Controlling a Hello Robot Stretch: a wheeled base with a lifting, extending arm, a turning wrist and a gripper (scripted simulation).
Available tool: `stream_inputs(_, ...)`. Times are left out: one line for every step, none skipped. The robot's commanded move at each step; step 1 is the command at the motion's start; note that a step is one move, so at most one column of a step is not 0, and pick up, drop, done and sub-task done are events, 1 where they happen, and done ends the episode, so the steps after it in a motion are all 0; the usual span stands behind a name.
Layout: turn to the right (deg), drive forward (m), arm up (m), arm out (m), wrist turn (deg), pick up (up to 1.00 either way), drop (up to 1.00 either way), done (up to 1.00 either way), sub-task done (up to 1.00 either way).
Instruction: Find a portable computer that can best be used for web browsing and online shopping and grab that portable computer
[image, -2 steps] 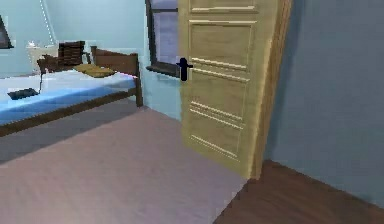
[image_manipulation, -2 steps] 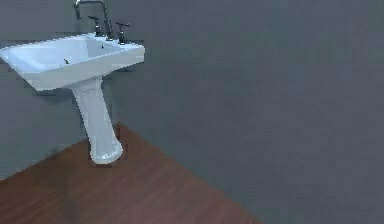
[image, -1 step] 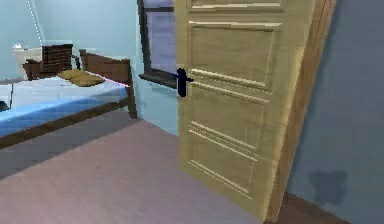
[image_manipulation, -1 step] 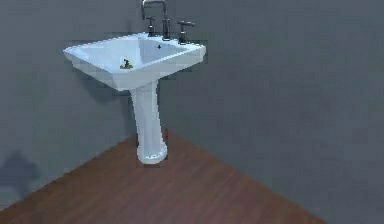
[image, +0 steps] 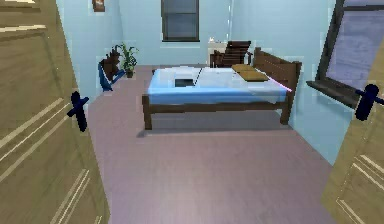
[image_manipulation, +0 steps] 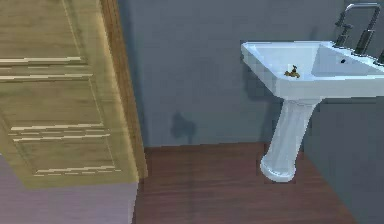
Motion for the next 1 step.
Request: stream_inputs(-3.0,0.0,0.0,0.0,0.0,0.0,0.0,0.0,0.0)
